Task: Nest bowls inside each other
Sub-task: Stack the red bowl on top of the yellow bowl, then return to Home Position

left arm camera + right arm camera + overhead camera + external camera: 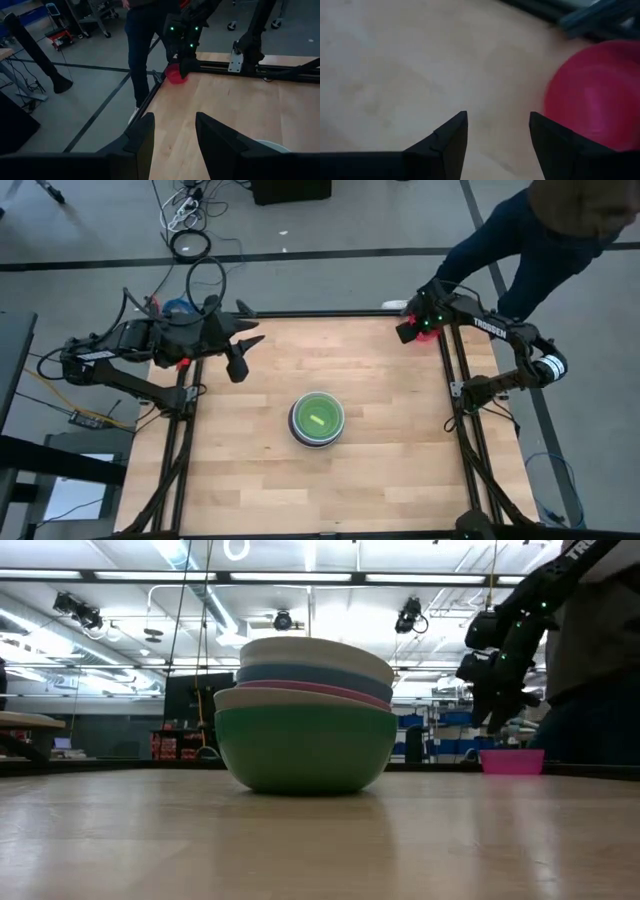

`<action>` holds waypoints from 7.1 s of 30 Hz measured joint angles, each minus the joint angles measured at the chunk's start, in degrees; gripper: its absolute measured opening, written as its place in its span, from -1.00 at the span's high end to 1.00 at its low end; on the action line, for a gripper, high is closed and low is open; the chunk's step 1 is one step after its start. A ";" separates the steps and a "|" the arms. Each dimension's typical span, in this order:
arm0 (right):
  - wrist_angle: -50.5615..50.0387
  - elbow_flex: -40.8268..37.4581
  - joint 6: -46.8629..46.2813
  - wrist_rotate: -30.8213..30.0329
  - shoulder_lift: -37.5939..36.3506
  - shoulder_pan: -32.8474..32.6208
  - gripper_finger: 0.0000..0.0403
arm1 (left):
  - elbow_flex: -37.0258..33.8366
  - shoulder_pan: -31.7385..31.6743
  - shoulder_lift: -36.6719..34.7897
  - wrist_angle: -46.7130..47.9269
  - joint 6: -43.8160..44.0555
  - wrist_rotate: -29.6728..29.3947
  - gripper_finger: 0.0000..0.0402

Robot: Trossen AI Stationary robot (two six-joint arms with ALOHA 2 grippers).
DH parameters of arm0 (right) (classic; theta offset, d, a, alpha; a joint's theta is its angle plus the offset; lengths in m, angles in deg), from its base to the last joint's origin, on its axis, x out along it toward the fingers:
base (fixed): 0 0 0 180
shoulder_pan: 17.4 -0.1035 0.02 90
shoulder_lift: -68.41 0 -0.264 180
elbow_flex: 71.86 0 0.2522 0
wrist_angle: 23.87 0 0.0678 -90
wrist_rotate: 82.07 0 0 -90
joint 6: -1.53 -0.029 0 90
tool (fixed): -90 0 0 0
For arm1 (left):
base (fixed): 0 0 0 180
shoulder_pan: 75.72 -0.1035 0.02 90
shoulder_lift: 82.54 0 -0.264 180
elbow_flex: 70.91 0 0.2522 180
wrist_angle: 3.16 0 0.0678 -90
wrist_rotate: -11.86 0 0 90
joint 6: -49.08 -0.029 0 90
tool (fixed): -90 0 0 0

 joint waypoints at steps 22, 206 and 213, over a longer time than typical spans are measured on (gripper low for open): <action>-4.61 1.26 -3.24 -2.90 11.23 1.43 0.03 | 0.00 0.02 0.09 0.04 -0.14 -0.04 0.24; -4.70 49.48 -7.20 -20.53 33.14 -72.49 0.64 | -0.02 -0.02 -8.78 3.97 2.75 -5.24 0.24; 0.15 44.22 -0.30 -29.16 20.02 -69.92 0.63 | -2.31 1.22 -15.14 5.84 2.78 -4.44 0.24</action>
